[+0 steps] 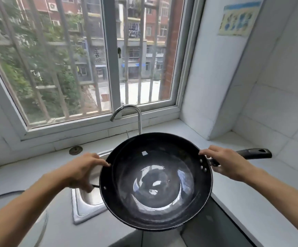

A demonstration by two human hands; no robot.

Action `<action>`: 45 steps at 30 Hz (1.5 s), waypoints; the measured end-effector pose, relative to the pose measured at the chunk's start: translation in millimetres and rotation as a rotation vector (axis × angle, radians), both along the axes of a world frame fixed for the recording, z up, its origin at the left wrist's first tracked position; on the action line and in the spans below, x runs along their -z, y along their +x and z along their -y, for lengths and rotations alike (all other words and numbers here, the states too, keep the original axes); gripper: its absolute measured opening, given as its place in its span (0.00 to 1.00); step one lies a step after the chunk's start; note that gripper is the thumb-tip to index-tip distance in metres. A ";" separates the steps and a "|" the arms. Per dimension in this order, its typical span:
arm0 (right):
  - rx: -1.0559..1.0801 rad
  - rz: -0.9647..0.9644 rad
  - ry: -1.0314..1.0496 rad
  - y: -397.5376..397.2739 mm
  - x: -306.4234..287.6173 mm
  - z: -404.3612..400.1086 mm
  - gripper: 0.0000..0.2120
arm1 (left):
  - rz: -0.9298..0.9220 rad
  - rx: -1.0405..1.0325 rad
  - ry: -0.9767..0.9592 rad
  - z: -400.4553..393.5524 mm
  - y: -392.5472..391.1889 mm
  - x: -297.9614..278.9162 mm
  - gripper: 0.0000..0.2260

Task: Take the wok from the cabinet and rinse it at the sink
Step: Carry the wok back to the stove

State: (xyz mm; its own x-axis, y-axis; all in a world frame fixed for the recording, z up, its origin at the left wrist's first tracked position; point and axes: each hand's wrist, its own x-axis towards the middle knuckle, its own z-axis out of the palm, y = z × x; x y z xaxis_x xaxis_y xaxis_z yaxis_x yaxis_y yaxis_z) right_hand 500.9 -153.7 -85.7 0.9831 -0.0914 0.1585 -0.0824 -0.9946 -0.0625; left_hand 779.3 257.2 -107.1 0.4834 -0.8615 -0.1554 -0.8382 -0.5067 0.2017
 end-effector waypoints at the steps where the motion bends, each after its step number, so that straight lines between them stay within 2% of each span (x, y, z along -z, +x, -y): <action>1: 0.021 0.003 -0.003 -17.4 -2.1 2.2 0.27 | 0.015 0.024 -0.004 9.3 -5.6 -4.7 0.40; 7: 0.190 0.031 -0.009 -131.5 -7.7 24.7 0.27 | 0.041 0.194 -0.013 79.4 -52.5 -24.0 0.38; 13: 0.348 0.049 0.037 -263.0 -4.6 61.2 0.29 | 0.183 0.351 -0.007 166.1 -144.1 -34.5 0.41; 22: 0.577 0.087 0.105 -444.5 10.2 86.9 0.27 | 0.148 0.542 0.062 279.7 -283.0 -40.4 0.40; 26: 0.739 0.089 0.103 -510.5 10.1 75.0 0.30 | 0.180 0.673 0.054 335.0 -320.6 -41.2 0.40; 31: 0.965 0.089 0.078 -580.1 1.5 36.3 0.32 | 0.172 0.869 -0.016 397.2 -366.4 -36.0 0.40; 37: 1.259 0.037 0.007 -645.5 -27.7 -47.7 0.31 | 0.112 1.141 -0.107 460.1 -439.0 -33.5 0.40; 45: 1.593 0.002 -0.066 -742.5 -44.4 -179.1 0.29 | -0.003 1.470 -0.178 473.9 -594.3 -30.1 0.38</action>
State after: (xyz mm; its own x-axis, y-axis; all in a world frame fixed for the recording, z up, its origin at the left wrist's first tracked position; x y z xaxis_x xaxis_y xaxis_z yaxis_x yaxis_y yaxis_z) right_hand -241.5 25.5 -41.4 -0.1060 -0.9731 0.2046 -0.9944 0.1029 -0.0258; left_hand 185.0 -216.6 -77.0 -0.8187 -0.5742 0.0026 -0.5654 0.8069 0.1710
